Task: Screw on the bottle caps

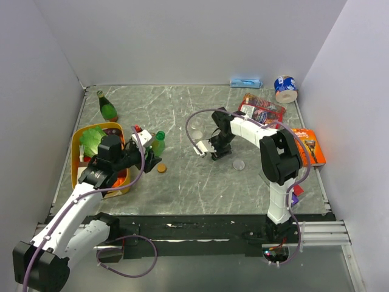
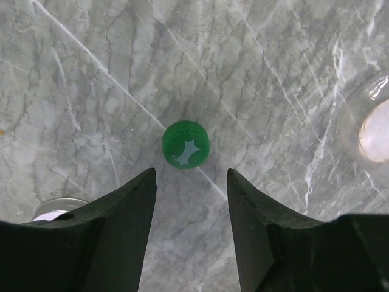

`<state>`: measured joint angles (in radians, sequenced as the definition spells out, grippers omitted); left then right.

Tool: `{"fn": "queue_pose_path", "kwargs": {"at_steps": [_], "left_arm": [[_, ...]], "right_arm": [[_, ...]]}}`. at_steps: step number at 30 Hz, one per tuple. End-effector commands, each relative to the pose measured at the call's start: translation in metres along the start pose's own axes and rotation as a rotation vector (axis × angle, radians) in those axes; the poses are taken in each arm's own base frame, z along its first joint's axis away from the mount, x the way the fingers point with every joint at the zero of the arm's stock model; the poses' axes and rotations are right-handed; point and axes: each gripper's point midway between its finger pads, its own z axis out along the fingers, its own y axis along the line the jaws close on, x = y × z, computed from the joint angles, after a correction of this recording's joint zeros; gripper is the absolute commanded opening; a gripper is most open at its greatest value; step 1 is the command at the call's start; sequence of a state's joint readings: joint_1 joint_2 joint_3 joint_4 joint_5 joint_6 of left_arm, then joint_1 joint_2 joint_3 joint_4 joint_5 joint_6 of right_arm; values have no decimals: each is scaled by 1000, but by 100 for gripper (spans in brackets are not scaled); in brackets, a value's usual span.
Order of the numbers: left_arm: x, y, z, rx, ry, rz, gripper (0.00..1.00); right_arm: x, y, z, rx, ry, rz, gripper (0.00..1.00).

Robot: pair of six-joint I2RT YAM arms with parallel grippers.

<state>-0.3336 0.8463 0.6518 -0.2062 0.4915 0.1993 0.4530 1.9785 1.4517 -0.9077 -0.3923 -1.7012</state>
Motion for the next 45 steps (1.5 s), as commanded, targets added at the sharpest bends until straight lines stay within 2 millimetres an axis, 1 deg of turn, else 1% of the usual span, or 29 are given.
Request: {"fn": "queue_pose_path", "kwargs": {"at_steps": [1,6,12,18,26,35,41,45], "left_arm": [[-28,8,-2,-19,-72,7,1],[-26,9,-1,-21,-70,1,1],[-25,10,-1,-22,-69,-5,1],[-22,10,0,-19,-65,-13,1],[-21,11,2,-19,-68,-18,1],[-15,12,3,-20,-59,-27,1],[-15,13,4,-22,-60,-33,1],[-15,13,5,-22,-62,-34,1]], "right_arm": [[-10,-4,4,7,-22,-32,57],[-14,-6,7,10,-32,-26,55],[-18,-3,13,-5,-31,-38,53],[-16,-2,16,-16,-22,-31,49],[-15,6,16,-43,-15,-31,50],[-12,9,20,-51,-5,-20,49],[-12,9,22,-48,1,-25,49],[-13,6,22,-32,-2,-23,46]]}}
